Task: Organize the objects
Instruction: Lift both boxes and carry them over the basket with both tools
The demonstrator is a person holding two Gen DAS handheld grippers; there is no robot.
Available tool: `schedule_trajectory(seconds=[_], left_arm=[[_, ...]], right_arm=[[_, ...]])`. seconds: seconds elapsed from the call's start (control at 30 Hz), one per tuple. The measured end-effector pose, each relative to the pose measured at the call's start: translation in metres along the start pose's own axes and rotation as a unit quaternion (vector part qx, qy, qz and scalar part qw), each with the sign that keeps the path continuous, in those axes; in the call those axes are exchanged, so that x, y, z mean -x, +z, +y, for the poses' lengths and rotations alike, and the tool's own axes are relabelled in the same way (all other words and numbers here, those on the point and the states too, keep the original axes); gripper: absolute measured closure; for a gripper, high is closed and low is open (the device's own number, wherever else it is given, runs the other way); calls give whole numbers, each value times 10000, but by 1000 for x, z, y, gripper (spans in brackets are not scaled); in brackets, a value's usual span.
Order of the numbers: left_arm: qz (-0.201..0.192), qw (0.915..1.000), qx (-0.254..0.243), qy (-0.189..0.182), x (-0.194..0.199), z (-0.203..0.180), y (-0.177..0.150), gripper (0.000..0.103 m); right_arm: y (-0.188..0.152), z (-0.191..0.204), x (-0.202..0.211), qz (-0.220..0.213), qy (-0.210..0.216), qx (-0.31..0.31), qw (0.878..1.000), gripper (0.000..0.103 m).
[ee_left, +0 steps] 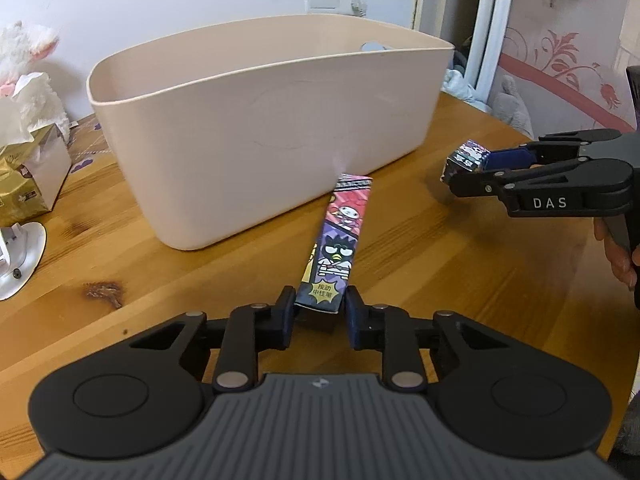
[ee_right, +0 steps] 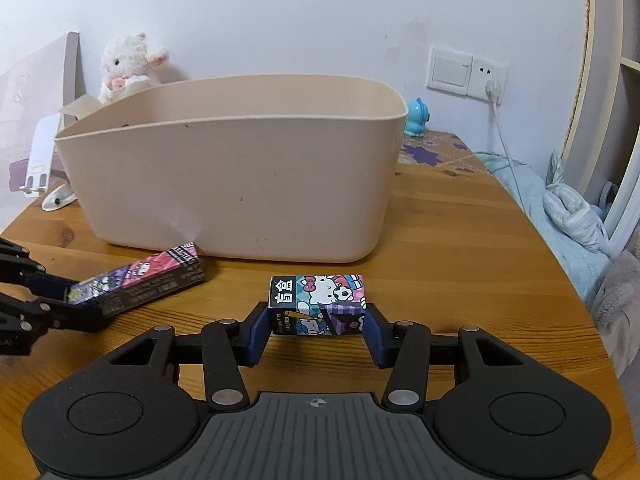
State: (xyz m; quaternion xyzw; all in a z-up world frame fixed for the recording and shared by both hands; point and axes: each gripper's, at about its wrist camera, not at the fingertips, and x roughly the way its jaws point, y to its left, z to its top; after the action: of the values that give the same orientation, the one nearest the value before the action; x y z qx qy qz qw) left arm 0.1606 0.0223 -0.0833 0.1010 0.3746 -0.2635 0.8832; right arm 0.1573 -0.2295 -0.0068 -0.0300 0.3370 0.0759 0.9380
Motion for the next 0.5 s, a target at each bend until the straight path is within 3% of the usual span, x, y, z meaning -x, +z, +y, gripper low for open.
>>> schedule_trajectory(seconds=[0.5], left_arm=[[-386, 9992, -70, 38, 37, -13, -7, 79]], right_arm=[[2, 5, 49, -252, 74, -39, 9996, 56]])
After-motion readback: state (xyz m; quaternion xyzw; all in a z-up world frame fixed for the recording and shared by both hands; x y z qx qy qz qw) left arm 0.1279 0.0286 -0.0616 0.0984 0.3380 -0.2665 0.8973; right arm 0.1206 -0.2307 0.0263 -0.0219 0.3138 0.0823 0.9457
